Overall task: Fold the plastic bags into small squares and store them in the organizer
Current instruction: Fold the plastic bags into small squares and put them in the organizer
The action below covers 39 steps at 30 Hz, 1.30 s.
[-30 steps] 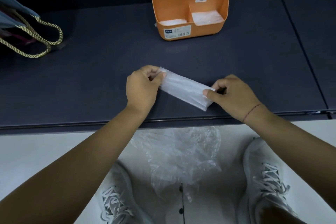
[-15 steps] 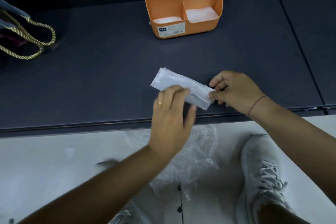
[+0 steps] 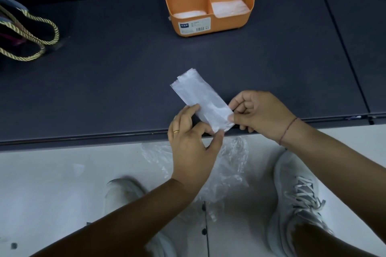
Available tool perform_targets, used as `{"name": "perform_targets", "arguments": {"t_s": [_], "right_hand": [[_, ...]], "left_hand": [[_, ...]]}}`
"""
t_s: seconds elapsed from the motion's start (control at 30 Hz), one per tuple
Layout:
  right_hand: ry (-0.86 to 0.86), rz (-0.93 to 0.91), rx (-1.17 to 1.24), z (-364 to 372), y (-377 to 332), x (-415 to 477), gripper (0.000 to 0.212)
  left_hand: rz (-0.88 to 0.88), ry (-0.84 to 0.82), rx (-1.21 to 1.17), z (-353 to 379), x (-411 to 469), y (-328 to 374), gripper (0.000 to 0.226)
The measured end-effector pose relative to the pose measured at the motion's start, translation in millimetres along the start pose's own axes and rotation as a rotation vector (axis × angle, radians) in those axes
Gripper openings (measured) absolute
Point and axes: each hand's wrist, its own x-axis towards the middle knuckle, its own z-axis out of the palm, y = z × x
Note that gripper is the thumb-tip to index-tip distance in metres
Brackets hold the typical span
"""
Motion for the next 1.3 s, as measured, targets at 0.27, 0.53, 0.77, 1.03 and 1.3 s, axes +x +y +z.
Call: {"name": "perform_targets", "arguments": {"t_s": [0.27, 0.53, 0.77, 1.03, 1.3], "right_hand": [[0.003, -0.017, -0.068, 3.1, -1.0, -0.1, 0.015], [-0.047, -0.026, -0.066, -2.4, -0.1, 3.3, 0.019], [-0.264, -0.469, -0.645, -18.3, 6.0, 3.4, 0.097], [-0.085, -0.693, -1.027, 5.3, 51.4, 3.8, 0.075], [-0.040, -0.632, -0.471, 4.1, 35.3, 4.3, 0.062]], "left_hand": [[0.104, 0.040, 0.050, -10.9, -7.3, -4.4, 0.027], [0.569, -0.266, 0.461, -8.9, 9.9, -30.7, 0.075], [0.616, -0.060, 0.394, -1.8, 11.1, -34.8, 0.041], [0.657, -0.029, 0.367, 0.6, 9.3, -38.1, 0.035], [0.366, -0.089, -0.046, -9.9, 8.4, -21.8, 0.035]]}}
